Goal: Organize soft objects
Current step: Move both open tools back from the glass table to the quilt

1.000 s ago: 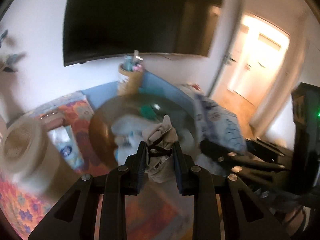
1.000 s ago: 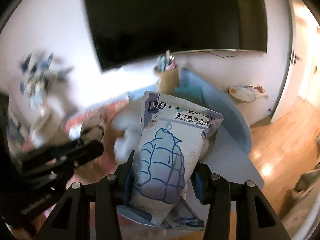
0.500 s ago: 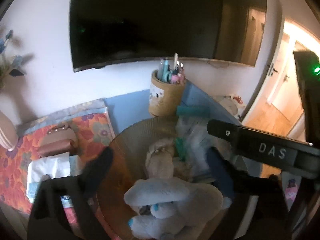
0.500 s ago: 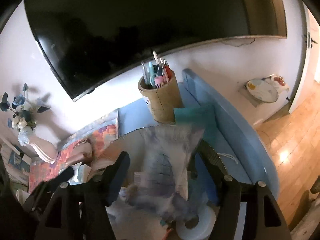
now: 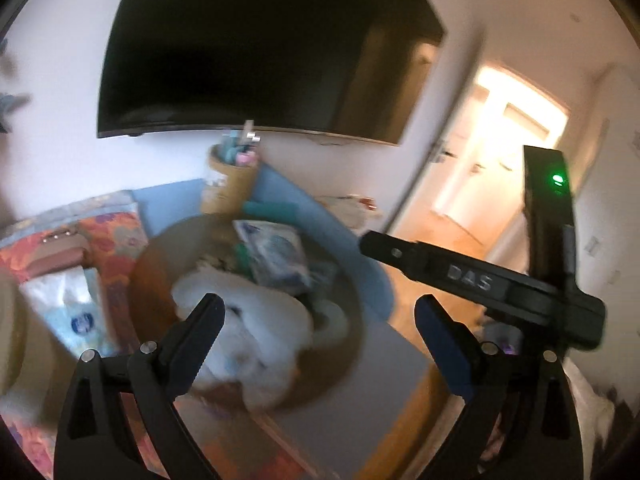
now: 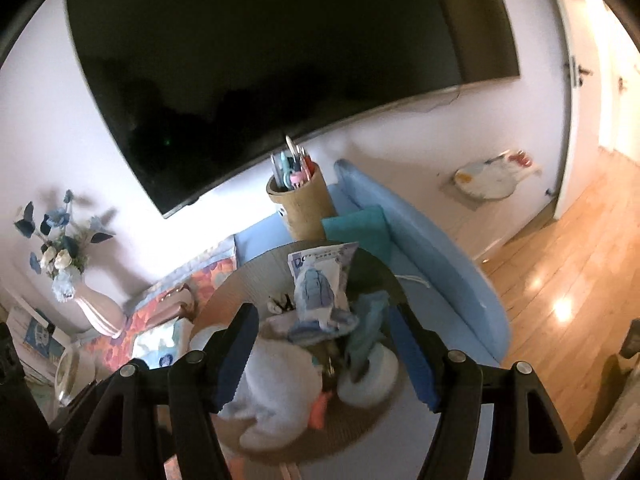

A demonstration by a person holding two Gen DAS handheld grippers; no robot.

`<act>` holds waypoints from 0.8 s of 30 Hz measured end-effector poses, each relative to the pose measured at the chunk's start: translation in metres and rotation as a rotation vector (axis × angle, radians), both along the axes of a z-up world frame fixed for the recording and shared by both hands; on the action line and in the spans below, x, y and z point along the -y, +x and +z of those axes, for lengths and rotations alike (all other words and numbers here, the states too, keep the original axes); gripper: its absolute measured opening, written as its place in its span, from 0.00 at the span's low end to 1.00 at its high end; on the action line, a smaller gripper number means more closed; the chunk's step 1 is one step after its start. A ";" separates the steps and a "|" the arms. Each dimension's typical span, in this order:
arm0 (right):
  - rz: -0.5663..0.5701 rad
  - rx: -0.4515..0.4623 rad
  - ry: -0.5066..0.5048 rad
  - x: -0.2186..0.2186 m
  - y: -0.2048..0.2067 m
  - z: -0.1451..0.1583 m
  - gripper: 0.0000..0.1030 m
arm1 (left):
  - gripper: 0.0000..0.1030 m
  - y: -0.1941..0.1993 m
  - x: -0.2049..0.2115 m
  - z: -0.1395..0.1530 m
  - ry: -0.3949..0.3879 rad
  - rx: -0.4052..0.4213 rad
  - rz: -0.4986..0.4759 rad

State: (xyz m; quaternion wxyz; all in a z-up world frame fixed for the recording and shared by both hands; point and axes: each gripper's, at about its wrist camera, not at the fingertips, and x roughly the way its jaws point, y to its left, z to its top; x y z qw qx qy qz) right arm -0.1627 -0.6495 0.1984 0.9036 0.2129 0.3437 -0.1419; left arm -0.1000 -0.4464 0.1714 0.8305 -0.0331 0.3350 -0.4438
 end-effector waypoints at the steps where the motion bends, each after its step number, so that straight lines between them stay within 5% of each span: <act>1: -0.002 0.005 -0.010 -0.006 -0.009 0.004 0.65 | 0.93 -0.011 -0.009 0.003 0.005 0.010 -0.021; 6: 0.008 0.005 -0.077 -0.055 -0.056 0.011 0.68 | 0.93 -0.043 -0.064 0.011 0.050 0.099 0.009; 11: 0.124 -0.056 -0.120 -0.118 -0.076 -0.012 0.72 | 0.93 -0.057 -0.143 0.006 0.187 0.218 0.215; 18: 0.337 -0.094 -0.138 -0.222 -0.057 -0.035 0.72 | 0.93 -0.040 -0.234 -0.024 0.363 0.189 0.497; 24: 0.515 -0.069 -0.184 -0.319 -0.021 -0.032 0.72 | 0.93 -0.034 -0.297 -0.034 0.382 0.147 0.595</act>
